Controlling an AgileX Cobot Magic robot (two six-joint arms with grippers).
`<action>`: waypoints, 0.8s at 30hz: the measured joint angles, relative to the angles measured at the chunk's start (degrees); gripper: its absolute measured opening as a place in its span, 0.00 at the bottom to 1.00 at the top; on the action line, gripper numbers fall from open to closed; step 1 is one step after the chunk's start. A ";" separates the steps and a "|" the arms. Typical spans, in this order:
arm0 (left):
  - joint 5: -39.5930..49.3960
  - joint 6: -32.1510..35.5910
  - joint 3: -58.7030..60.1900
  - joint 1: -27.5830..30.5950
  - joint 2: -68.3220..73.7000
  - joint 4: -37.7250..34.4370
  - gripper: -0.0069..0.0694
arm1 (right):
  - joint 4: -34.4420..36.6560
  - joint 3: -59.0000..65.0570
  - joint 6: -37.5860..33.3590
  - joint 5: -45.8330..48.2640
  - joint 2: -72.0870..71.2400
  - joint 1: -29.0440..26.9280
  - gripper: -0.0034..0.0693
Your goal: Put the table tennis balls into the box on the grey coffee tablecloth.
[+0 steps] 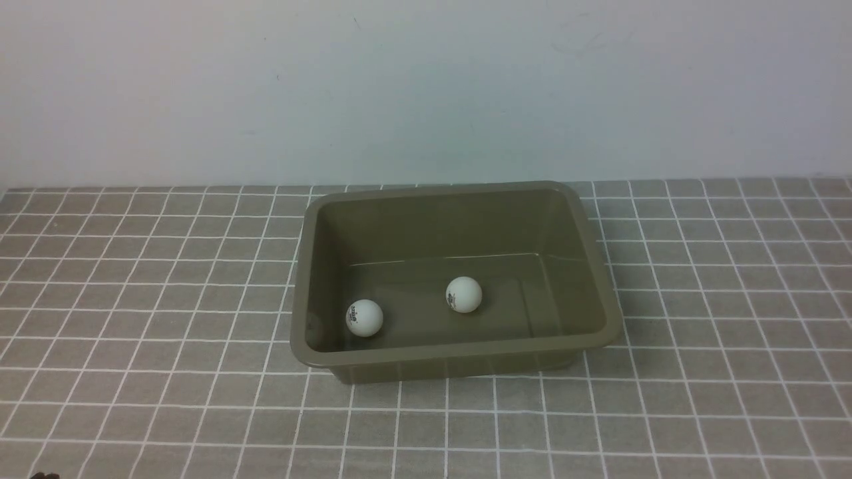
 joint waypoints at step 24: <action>0.21 0.00 0.00 0.11 -0.02 -0.10 0.08 | -4.94 17.15 -1.22 4.53 0.07 -20.42 0.03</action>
